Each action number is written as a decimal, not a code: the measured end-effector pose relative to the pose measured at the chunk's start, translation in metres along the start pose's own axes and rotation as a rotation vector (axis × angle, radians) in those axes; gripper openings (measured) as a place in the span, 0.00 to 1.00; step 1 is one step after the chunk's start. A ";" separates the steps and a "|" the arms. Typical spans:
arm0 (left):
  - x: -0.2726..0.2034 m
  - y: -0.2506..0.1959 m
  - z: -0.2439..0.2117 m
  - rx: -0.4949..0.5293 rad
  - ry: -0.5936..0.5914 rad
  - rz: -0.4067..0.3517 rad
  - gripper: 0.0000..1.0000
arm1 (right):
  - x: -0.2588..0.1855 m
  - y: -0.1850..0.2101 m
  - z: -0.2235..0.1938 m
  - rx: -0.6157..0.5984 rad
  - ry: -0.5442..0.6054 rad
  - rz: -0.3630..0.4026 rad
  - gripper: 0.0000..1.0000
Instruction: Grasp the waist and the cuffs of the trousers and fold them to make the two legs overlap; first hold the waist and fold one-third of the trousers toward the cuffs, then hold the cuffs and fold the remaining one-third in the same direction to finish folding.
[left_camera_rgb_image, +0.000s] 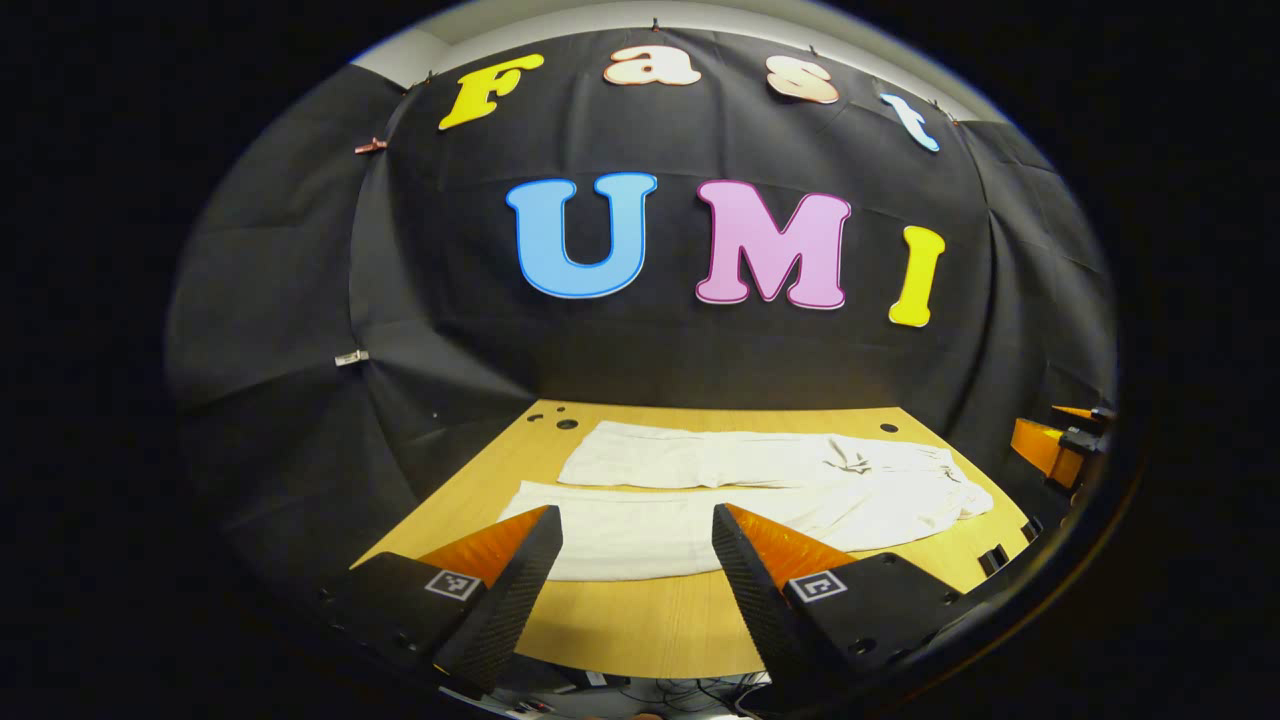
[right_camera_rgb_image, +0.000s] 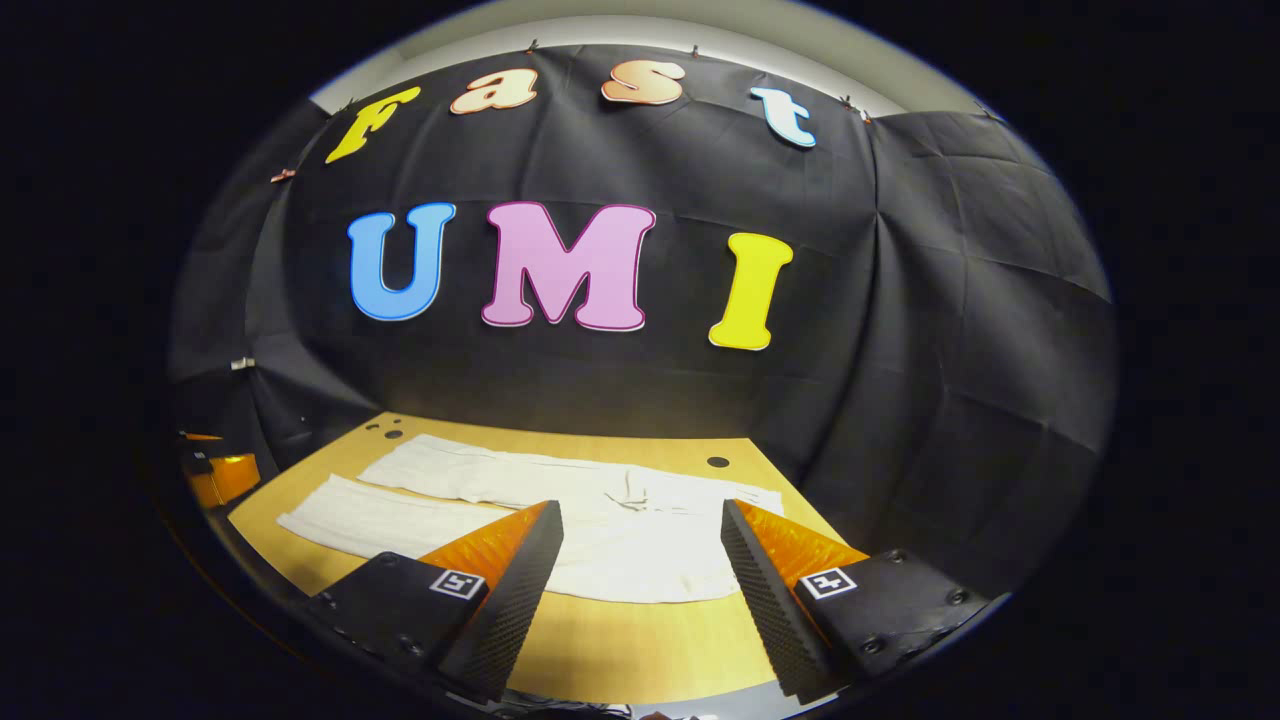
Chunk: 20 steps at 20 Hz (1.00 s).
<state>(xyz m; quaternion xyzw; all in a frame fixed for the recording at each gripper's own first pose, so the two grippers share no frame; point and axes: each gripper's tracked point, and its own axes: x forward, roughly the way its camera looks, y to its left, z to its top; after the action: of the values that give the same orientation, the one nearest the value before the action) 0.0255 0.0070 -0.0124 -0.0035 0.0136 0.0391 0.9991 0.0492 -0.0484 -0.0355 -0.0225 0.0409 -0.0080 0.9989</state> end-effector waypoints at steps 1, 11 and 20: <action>0.002 -0.002 -0.002 -0.017 0.008 0.002 0.95 | 0.005 -0.009 -0.002 -0.032 0.004 0.001 0.98; 0.043 -0.021 -0.012 -0.041 0.086 0.095 0.96 | 0.064 -0.119 -0.045 -0.323 0.127 -0.021 0.98; 0.077 -0.042 -0.021 -0.033 0.171 0.201 0.96 | 0.123 -0.161 -0.133 -0.798 0.275 0.245 0.98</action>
<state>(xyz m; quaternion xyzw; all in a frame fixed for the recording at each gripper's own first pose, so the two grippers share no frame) 0.1050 -0.0288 -0.0350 -0.0220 0.0986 0.1386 0.9852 0.1589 -0.2176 -0.1701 -0.4002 0.1760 0.1239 0.8908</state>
